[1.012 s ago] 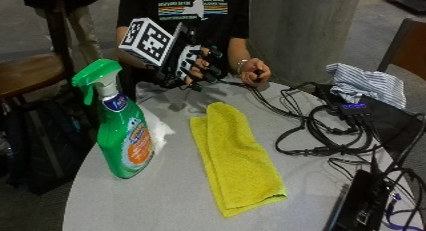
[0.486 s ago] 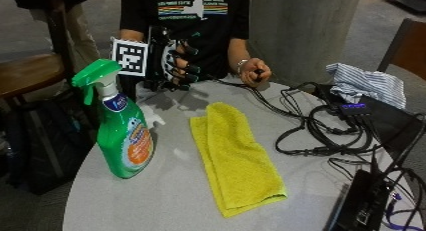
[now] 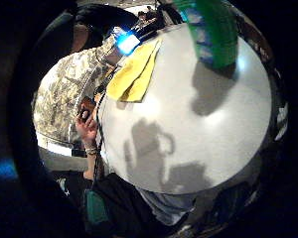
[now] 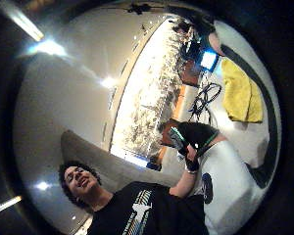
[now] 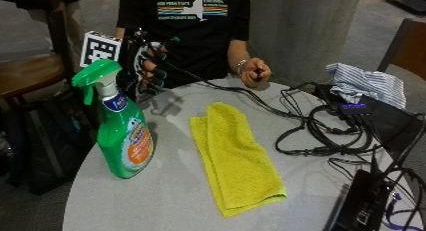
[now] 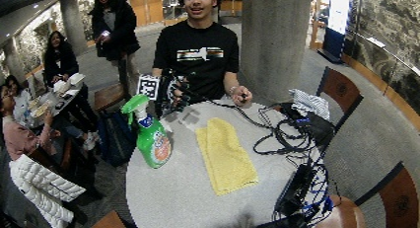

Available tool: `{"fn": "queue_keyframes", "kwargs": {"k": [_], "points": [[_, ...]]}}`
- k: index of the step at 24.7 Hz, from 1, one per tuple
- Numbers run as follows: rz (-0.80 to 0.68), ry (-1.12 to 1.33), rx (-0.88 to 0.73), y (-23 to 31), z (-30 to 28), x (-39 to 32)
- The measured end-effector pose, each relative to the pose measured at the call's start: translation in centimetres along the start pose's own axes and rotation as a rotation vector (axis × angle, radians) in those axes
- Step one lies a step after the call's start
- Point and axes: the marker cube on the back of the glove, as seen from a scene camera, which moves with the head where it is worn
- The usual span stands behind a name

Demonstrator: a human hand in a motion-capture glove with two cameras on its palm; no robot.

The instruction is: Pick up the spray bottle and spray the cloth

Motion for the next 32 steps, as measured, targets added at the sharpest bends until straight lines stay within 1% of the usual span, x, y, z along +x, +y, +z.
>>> {"fn": "queue_keyframes", "kwargs": {"k": [5, 7, 8, 9, 12, 13, 15, 18, 23, 32], "points": [[-0.090, 0.061, -0.160, 5.8, -5.7, 3.6], [-0.120, 0.083, -0.184, 7.4, -7.8, 4.8], [-0.126, 0.091, -0.150, 7.3, -8.6, 5.2], [-0.119, 0.096, -0.072, 6.4, -9.1, 5.4], [-0.020, 0.103, 0.261, 0.8, -9.3, 4.8], [0.019, 0.106, 0.334, -0.8, -9.4, 4.7], [0.073, 0.112, 0.415, -2.8, -9.9, 4.7], [0.123, 0.118, 0.460, -4.2, -10.6, 5.5], [0.178, 0.126, 0.461, -5.4, -11.2, 6.7], [0.199, 0.125, 0.464, -6.9, -11.1, 7.5]]}}
